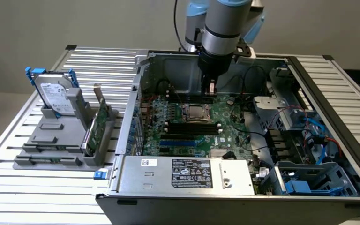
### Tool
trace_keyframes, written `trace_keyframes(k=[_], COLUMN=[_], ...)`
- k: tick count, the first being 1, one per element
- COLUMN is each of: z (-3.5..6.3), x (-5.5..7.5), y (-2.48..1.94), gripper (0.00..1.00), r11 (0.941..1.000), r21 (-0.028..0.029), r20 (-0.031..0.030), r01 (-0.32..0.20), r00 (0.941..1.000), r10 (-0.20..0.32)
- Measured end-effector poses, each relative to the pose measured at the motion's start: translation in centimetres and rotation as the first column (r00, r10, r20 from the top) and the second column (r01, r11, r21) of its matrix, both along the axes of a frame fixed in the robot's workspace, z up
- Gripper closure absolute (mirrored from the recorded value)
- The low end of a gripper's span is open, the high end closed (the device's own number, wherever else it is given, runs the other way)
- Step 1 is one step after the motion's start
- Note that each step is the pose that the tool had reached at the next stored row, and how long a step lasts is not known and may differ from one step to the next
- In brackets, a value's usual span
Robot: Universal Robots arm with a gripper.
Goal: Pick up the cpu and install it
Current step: 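Close the cpu cover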
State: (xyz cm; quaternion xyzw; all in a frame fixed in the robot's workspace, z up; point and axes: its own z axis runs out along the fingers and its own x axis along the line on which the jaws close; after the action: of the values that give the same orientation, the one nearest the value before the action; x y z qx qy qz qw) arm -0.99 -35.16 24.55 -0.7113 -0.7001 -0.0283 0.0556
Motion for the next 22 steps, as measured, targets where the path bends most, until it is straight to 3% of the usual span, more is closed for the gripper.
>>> trace_keyframes(k=[6, 9, 15, 19, 22], z=[-0.03, -0.09, -0.47, -1.15, -1.67], x=[-1.7, -2.6, -5.2, -6.1, -6.3], y=[0.0, 0.0, -0.01, -0.01, -0.01], gripper=[0.89, 0.89, 0.89, 0.89, 0.89], r11=[1.0, 1.0, 1.0, 1.0, 1.0], r21=[0.0001, 0.0003, 0.0002, 0.0002, 0.0002], r20=[-0.0098, -0.0118, -0.0119, -0.011, -0.002], r01=[0.0, 0.0, 0.0, 0.0, 0.0], r00=[1.0, 0.9999, 0.9999, 0.9999, 1.0], r10=[0.0, 0.0, 0.0, 0.0, 0.0])
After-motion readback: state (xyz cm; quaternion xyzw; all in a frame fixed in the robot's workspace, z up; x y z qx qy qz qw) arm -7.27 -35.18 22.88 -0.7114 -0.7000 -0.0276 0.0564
